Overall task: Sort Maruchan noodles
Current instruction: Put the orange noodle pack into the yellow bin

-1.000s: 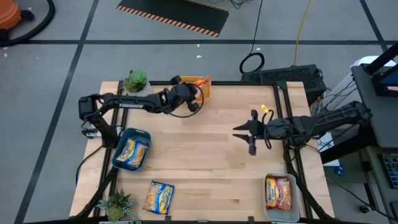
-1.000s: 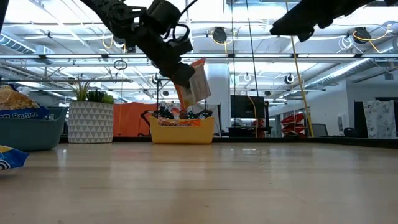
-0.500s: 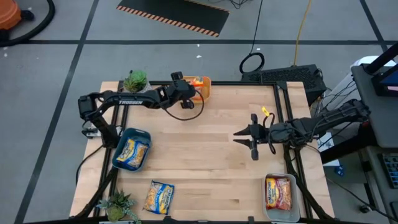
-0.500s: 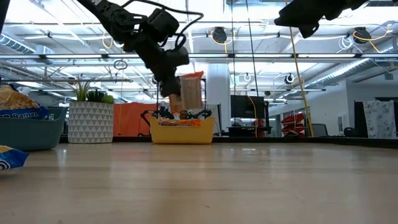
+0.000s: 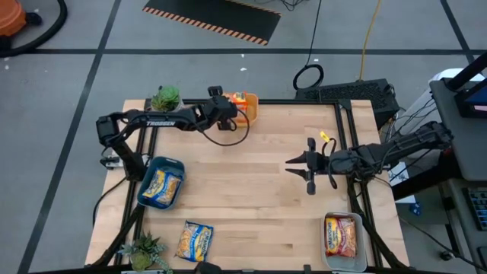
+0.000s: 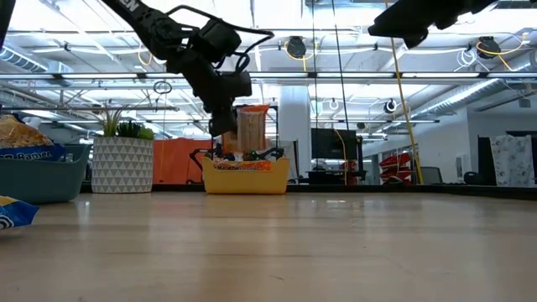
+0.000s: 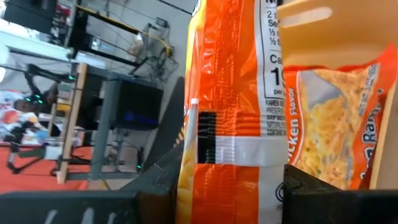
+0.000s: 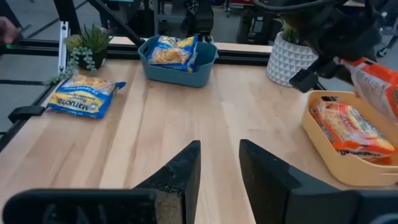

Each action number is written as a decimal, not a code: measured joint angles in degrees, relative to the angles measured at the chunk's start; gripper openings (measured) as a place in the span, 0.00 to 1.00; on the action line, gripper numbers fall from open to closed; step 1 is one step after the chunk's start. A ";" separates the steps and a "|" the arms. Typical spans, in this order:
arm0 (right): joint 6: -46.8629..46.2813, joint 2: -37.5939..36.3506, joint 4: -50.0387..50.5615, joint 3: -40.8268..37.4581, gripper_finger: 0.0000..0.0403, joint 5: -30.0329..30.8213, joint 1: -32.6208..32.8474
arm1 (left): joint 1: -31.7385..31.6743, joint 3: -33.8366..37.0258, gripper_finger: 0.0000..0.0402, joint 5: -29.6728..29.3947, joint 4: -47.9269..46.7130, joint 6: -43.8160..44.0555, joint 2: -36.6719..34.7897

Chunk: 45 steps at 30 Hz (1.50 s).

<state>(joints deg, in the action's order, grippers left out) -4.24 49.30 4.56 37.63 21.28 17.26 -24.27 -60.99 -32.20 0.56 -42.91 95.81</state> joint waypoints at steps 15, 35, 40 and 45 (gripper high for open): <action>9.13 -0.45 -6.52 0.00 0.26 -0.02 -0.02 | -2.26 0.00 0.65 1.43 -1.45 3.31 -0.09; 10.28 -5.63 -2.49 -0.02 0.26 -0.37 -1.95 | 0.26 -0.07 0.70 14.11 -20.16 35.76 -8.46; 8.45 -5.57 -2.60 -0.02 0.26 -0.48 -1.95 | -0.73 -0.11 0.70 19.13 -22.48 39.80 -11.25; 6.03 -5.57 -2.70 -0.02 0.26 -0.59 -1.43 | 1.09 -0.05 0.70 22.79 -24.88 42.63 -11.31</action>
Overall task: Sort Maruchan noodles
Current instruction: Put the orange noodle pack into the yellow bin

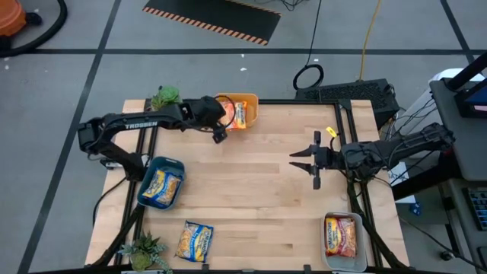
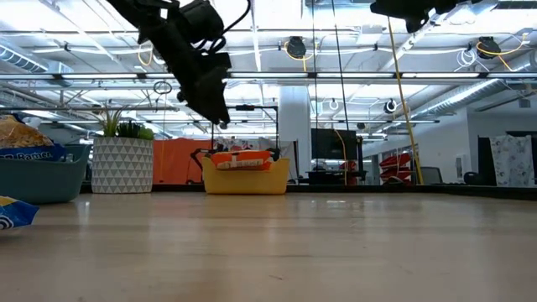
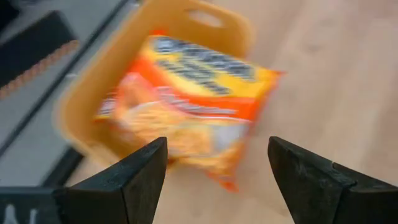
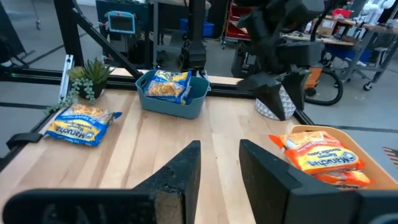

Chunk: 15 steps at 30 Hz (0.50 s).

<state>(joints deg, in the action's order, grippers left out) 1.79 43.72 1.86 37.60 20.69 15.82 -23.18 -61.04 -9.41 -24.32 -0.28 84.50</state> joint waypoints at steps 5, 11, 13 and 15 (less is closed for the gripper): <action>-1.86 0.00 0.12 0.00 0.26 -0.02 1.12 | 4.90 0.99 0.70 4.93 1.38 -1.93 -0.02; -3.47 0.00 -0.32 0.00 0.26 -0.04 2.54 | 9.40 4.47 0.59 4.92 5.10 -3.49 0.18; -3.90 0.00 -0.58 0.00 0.26 -0.02 2.83 | 9.90 6.27 0.53 4.94 7.21 -3.47 0.20; -4.14 0.00 -0.81 0.00 0.26 -0.02 3.08 | 9.80 8.34 0.46 4.72 10.30 -3.63 0.20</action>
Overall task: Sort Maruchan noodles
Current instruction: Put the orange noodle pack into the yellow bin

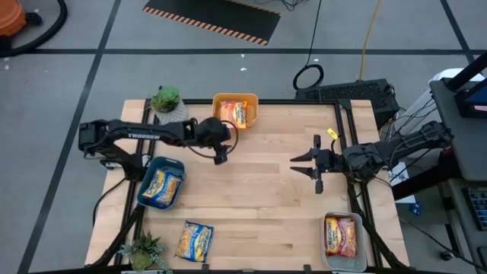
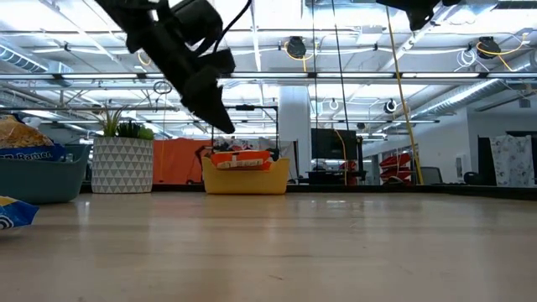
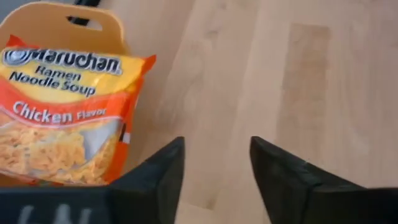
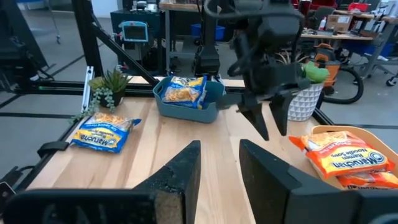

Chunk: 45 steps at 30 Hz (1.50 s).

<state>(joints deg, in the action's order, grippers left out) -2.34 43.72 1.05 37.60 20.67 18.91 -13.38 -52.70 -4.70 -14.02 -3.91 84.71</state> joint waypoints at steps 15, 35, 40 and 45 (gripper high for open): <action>1.10 0.02 -0.38 0.00 0.26 0.04 -0.03 | -6.59 9.54 0.21 -0.23 14.06 -1.44 0.04; 3.47 0.02 -0.41 0.00 0.26 0.25 -0.06 | -8.53 9.54 0.21 -5.57 28.74 -6.80 10.49; 5.47 0.02 -1.96 0.00 0.26 0.32 -0.19 | -12.03 9.37 0.21 -6.11 29.07 -5.79 10.49; 8.11 0.02 -3.78 0.00 0.26 0.39 -0.21 | -15.01 9.35 0.21 -4.76 28.66 -2.32 10.46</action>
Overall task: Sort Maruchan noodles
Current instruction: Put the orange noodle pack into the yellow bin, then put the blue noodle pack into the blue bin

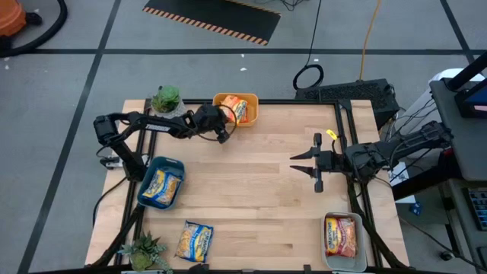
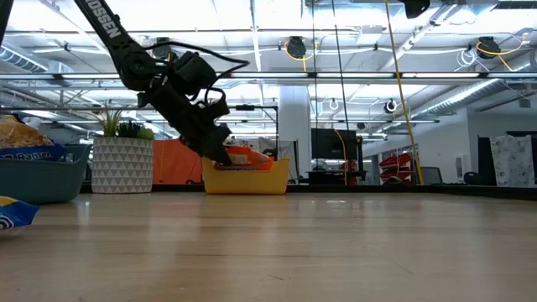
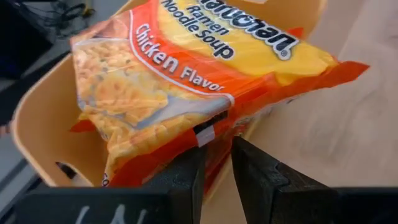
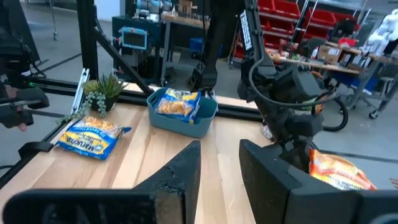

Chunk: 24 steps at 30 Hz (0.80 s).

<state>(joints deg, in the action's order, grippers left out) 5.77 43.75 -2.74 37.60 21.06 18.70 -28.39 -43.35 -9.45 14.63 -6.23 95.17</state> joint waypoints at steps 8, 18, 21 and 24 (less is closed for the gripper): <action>0.54 -0.13 -1.54 0.00 0.26 -0.03 0.00 | 2.39 0.00 0.21 7.60 -1.45 4.87 -0.39; -8.86 -0.01 2.09 0.00 0.26 -0.33 0.02 | 16.42 0.00 0.21 10.79 -8.70 13.09 -0.41; -12.62 0.27 2.69 0.00 0.26 -0.35 0.02 | 21.45 0.00 0.21 10.90 -9.84 15.66 -0.41; -17.22 1.27 3.06 0.00 0.26 -0.35 0.13 | 26.15 0.00 0.21 10.86 -11.07 18.46 -0.75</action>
<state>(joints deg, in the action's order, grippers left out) -11.46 45.02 0.32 37.60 20.71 18.83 -2.24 -43.35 1.41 3.56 12.23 94.42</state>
